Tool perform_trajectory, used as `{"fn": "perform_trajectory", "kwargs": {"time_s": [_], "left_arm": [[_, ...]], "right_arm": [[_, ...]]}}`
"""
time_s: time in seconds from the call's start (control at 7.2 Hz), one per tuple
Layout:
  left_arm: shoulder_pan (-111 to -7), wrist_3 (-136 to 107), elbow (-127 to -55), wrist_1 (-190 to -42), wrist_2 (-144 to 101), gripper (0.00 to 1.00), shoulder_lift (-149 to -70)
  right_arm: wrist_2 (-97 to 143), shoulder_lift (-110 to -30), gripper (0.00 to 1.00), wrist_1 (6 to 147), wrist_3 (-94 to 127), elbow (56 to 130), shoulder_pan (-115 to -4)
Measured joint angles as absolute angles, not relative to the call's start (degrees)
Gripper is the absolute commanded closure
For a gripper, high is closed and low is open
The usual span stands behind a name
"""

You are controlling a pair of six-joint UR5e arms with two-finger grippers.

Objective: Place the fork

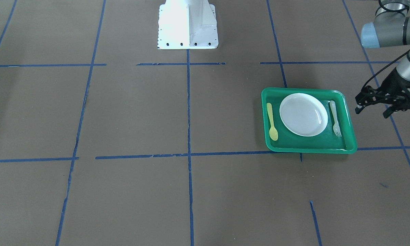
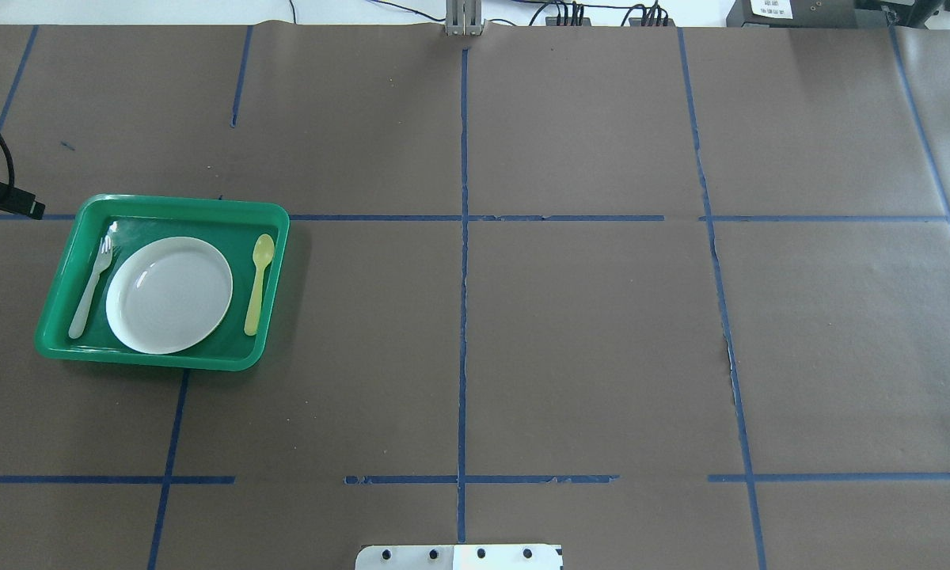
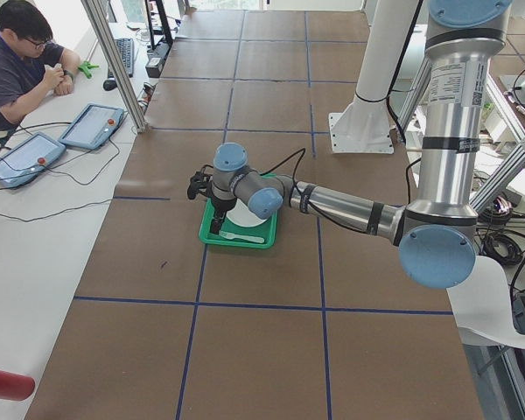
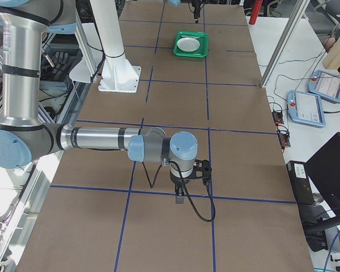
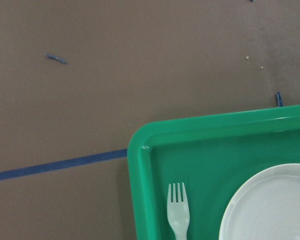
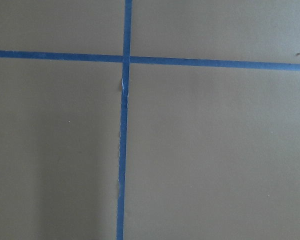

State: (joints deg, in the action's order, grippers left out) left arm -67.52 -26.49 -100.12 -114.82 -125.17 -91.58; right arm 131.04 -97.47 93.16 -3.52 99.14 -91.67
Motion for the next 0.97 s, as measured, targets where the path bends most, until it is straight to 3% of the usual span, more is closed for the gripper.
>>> {"fn": "perform_trajectory", "kwargs": {"time_s": [0.42, 0.97], "left_arm": [[-79.8, -5.0, -99.4, -104.7, -128.8, 0.00, -91.4], [-87.2, 0.8, -95.3, -90.8, -135.3, 0.00, -88.9]], "right_arm": [[131.0, -97.5, 0.00, 93.2, -3.5, 99.1, -91.7], [131.0, -97.5, 0.00, 93.2, -3.5, 99.1, -91.7]]}}
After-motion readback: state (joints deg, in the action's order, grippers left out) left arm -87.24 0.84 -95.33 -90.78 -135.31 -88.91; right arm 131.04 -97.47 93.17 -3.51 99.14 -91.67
